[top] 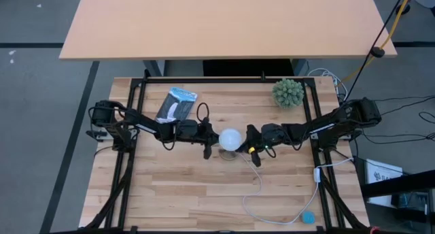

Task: Screw lightbulb
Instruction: Insert the white lightbulb into the gold lamp

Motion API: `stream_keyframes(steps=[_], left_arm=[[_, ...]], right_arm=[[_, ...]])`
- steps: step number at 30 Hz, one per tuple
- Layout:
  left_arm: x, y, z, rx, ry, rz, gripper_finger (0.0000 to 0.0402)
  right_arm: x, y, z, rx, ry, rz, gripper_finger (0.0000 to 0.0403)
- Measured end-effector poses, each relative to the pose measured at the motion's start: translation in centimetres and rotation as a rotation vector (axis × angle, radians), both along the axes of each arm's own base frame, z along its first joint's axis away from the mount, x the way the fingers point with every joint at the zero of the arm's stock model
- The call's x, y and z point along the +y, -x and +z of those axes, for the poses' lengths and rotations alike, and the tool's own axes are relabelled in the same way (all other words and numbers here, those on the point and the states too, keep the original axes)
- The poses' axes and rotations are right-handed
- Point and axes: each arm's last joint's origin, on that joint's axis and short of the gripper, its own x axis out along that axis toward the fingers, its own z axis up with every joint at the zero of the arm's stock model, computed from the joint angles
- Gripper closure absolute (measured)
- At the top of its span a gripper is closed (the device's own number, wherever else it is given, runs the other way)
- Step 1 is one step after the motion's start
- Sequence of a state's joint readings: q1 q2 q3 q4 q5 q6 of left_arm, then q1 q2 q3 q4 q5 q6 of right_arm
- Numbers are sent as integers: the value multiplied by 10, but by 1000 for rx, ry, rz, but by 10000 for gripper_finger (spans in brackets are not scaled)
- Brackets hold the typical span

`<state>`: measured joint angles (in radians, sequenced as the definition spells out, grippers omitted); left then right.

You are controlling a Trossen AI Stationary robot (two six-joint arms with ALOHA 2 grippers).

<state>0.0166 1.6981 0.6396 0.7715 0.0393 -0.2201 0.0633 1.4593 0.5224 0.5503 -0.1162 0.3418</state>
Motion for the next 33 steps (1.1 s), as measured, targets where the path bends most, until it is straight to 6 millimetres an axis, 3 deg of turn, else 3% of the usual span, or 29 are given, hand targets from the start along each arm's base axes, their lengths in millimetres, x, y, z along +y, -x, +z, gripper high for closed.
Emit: stream_keyframes(steps=[10, 23, 30, 33], left_arm=[[-5, 0, 0, 1, 59, -145, 402], [1, 0, 0, 0, 10, 8, 401], [-6, 1, -1, 17, 98, -207, 402], [-4, 0, 2, -12, 75, -191, 402]], right_arm=[[-8, 1, -3, 29, 62, -196, 403], [-1, 0, 0, 11, -56, -24, 403], [-6, 1, -4, 40, 22, -196, 403], [-6, 1, -2, 27, 20, -197, 403]])
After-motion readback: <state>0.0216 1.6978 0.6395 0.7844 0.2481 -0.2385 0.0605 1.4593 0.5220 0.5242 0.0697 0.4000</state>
